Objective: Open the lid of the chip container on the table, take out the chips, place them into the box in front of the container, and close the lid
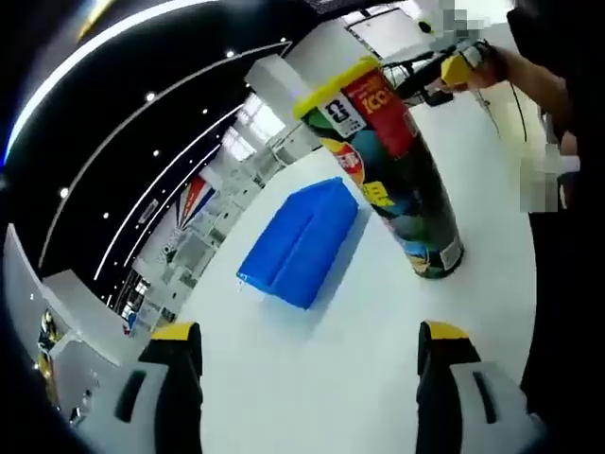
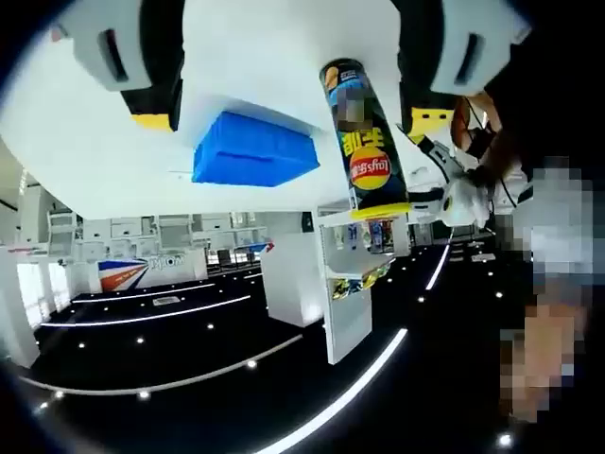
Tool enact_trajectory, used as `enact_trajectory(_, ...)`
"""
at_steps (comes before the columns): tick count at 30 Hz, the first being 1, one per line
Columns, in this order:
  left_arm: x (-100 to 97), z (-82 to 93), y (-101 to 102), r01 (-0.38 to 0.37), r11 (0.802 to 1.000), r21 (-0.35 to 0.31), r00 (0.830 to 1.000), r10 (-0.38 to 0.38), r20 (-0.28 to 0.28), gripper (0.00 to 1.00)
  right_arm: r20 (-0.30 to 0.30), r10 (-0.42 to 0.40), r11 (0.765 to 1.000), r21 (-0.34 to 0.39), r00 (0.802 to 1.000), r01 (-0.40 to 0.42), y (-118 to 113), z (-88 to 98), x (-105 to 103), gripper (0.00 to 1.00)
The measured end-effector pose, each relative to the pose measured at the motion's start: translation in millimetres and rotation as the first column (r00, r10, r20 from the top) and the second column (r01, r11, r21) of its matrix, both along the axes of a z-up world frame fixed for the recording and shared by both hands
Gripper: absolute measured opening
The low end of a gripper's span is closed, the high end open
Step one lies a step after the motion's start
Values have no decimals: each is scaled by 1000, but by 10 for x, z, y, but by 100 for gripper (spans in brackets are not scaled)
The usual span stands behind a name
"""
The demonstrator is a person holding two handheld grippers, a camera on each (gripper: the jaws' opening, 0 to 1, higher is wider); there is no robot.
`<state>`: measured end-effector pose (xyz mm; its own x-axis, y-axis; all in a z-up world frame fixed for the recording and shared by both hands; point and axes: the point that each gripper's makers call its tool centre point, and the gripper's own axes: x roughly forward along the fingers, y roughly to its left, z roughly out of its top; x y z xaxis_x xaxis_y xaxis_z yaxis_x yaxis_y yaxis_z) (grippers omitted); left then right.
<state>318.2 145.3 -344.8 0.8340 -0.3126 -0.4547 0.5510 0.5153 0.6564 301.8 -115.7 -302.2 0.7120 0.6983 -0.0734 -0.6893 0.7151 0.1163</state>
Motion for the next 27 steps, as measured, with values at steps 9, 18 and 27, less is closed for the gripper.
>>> enact_trajectory(9,-21,65,-85,-41,977,-211,999,35,-31,95,-10,9,999,-31,1000,-10,10,-55,-3,89)
enact_trajectory(18,-70,454,-38,-44,804,-593,996,-10,-87,95,4,3,999,-44,1000,-3,7,-1,-33,90)
enact_trajectory(27,-182,453,-128,-28,696,-717,980,-122,-157,95,1,23,994,-106,1000,-22,68,-29,-56,90)
